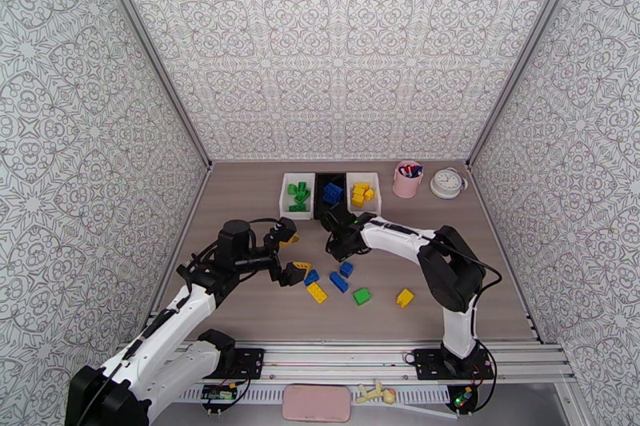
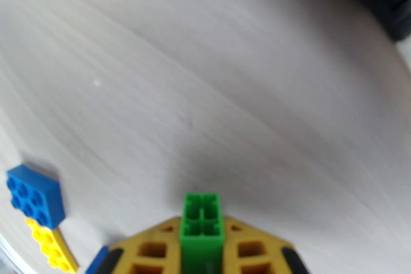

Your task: Sort the legos into containers by color

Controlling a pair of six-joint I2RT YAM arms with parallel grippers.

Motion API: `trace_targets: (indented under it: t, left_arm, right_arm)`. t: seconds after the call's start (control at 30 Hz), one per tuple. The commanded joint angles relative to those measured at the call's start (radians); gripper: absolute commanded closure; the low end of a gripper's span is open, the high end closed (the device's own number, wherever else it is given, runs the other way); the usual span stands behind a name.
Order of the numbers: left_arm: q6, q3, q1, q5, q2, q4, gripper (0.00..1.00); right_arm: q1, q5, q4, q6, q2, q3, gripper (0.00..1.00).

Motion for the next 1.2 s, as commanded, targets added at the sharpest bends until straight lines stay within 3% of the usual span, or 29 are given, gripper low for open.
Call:
trace_targets:
  t: [0.0,0.4,0.83,1.17]
  left_arm:
    - [0.024,0.003,0.010,-0.018,0.002,-0.007,0.00]
    - [0.037,-0.003,0.015,-0.054,-0.003,-0.016,0.00]
    - [0.050,-0.003,0.028,-0.060,-0.001,-0.023,0.00]
    - [0.057,0.000,0.043,-0.051,-0.005,-0.025,0.00]
  right_arm:
    - [0.000,0.019,0.071,0.018,-0.053,0.026,0.90]
    - [-0.015,0.054,0.308,0.046,-0.001,0.153,0.90]
    - [-0.079,0.055,0.533,-0.011,0.298,0.490,0.91]
    - [-0.086,0.059,0.492,0.004,0.571,0.819,0.88]
